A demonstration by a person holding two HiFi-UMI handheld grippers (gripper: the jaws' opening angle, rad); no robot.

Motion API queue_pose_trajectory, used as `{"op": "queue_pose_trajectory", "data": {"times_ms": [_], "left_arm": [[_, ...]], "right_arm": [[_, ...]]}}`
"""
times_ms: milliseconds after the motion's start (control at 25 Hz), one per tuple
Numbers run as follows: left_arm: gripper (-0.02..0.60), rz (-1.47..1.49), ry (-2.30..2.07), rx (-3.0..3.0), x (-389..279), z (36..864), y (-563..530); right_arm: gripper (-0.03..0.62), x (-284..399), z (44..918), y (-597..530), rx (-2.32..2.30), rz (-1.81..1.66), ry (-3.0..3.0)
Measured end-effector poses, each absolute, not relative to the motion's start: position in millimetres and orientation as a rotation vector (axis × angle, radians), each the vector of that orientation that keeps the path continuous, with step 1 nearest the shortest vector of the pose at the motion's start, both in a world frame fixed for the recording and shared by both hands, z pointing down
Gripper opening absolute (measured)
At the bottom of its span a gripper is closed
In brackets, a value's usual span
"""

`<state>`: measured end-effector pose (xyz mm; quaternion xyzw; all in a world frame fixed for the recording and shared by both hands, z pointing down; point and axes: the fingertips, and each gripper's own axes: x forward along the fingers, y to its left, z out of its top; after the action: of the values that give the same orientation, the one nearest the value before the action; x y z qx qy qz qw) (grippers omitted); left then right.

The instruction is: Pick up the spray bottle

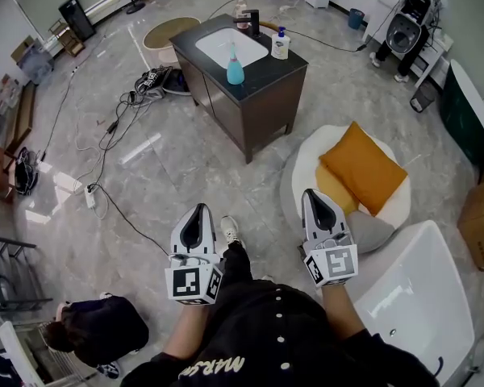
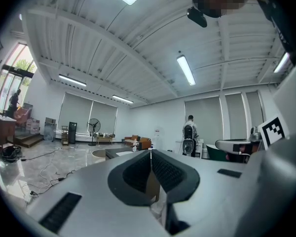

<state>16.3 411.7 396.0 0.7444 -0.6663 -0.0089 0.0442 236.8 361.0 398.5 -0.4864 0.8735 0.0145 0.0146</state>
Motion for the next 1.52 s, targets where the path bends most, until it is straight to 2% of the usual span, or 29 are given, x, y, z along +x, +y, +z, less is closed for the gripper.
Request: {"op": "queue_pose_trajectory", "data": {"times_ms": [320,960,1520], "left_arm": [[0.017,-0.062,-2.020,2.322,-8.7,387.4,324.2],[0.017,-0.044,-1.968,2.361,-116.0,378.0,147.6],[0.017,-0.002,-1.873,2.367,-143.6,406.4,68.5]], "right_arm": [[-0.005,210.5,386.6,278.5,-1.534,0.092,2.688],[-0.005,93.9,370.6,102.7,-1.579,0.114,2.688],[-0.005,54.2,394.6,30.4,-1.621,0.076,2.728]]}}
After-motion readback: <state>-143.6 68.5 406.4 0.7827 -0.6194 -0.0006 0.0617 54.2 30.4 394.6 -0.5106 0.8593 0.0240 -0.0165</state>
